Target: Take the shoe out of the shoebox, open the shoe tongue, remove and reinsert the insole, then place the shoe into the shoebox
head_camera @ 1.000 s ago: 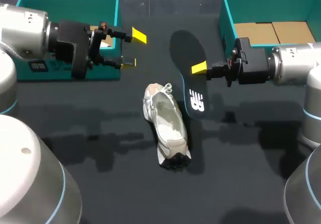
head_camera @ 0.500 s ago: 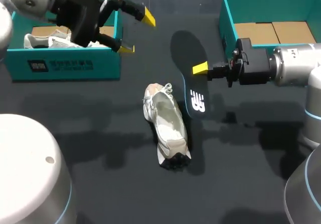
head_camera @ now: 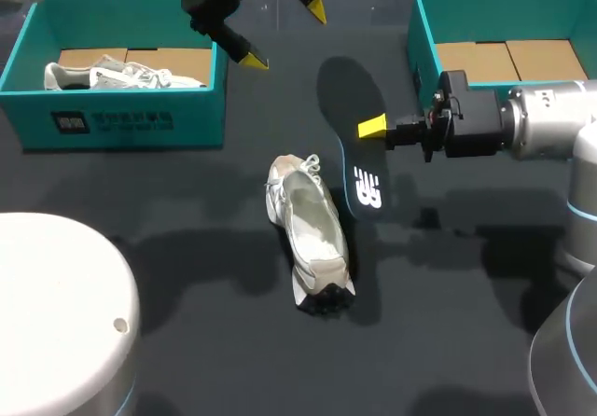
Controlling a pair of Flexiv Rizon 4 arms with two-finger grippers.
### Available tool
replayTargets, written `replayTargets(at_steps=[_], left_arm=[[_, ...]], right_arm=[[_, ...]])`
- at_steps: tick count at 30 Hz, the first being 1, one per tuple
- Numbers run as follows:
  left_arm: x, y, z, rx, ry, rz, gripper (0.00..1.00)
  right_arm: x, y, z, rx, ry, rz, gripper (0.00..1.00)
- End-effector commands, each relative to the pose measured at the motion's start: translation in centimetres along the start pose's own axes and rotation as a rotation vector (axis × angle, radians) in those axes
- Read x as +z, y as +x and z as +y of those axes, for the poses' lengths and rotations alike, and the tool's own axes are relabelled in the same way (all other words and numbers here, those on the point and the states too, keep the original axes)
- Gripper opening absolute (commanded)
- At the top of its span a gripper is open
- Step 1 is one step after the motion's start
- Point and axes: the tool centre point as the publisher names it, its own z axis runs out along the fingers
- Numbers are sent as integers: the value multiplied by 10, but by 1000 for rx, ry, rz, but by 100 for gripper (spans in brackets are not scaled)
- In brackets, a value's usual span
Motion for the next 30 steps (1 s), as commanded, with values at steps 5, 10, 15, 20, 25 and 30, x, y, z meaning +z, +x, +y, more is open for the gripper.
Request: replayTargets(at_steps=[5, 10, 15, 20, 25, 30], left_arm=[[21, -23, 2, -35, -59, 537, 100], [33, -28, 6, -51, -69, 649, 100], [46, -33, 10, -74, -45, 709, 100], [58, -36, 10, -92, -44, 794, 100], [64, -37, 9, -116, -75, 847, 100], [66, -34, 4, -131, -77, 856, 100]], right_arm=[[1, 0, -1, 0, -1, -1, 0], [1, 0, -1, 0, -1, -1, 0], [1, 0, -1, 0, -1, -1, 0], [1, 0, -1, 0, -1, -1, 0], [1, 0, -1, 0, -1, -1, 0], [1, 0, -1, 0, -1, -1, 0]])
